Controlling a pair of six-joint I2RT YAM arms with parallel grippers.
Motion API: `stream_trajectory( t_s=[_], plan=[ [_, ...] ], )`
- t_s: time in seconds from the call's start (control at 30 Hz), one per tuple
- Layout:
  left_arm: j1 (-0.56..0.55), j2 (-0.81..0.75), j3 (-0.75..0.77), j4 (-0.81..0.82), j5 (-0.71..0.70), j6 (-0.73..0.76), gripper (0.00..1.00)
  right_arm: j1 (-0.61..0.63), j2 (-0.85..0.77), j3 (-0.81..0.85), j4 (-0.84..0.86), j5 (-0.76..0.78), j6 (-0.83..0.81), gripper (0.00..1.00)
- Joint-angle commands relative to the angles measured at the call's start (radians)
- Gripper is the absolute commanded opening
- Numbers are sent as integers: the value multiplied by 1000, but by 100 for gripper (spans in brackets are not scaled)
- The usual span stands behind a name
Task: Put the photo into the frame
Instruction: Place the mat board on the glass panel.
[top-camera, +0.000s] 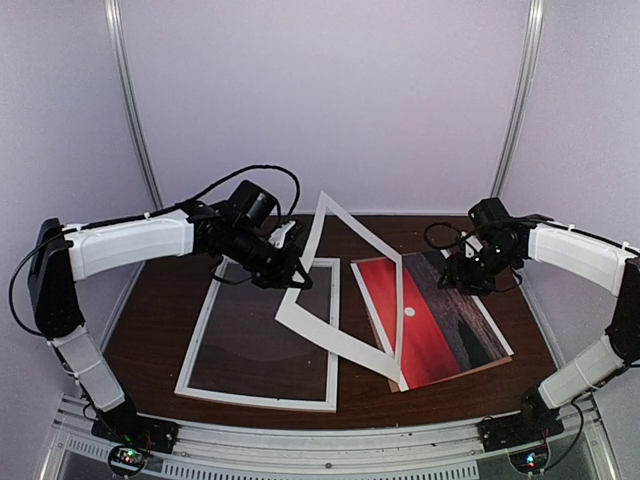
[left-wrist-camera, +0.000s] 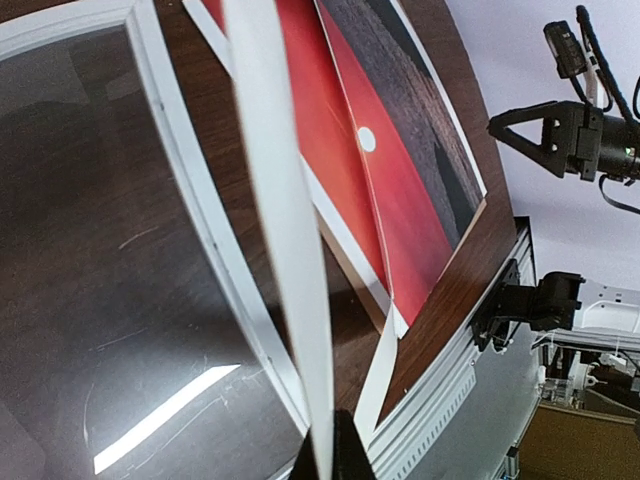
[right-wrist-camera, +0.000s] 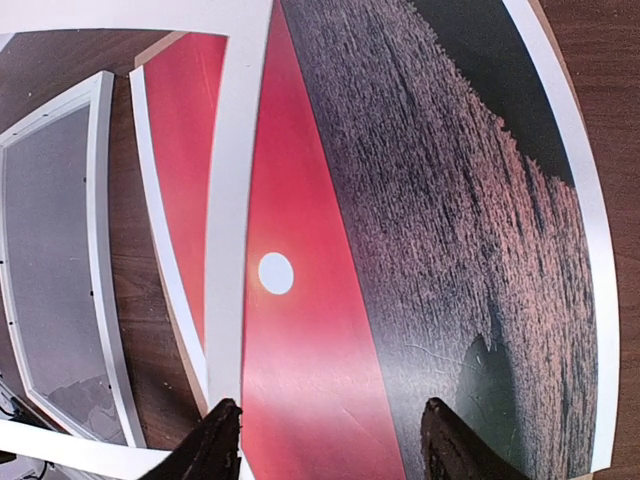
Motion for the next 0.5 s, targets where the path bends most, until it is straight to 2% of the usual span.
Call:
stream_trajectory(
  t_s=[0.0,0.17,0.3,0.47],
  plan=[
    [43,-136,-97,-90,-66,46,0,12,15,-48,30,-32,15,61],
    [121,-263,-185,-182,-79,81,0,27,56,-59,59,-31,16,60],
    [176,-319,-208,-316,-85,135,0,41,100,-52,73,-32,11,59],
    [245,-371,-240,-440,-178,196,0,59,155,-47,95,-31,12,59]
  ],
)
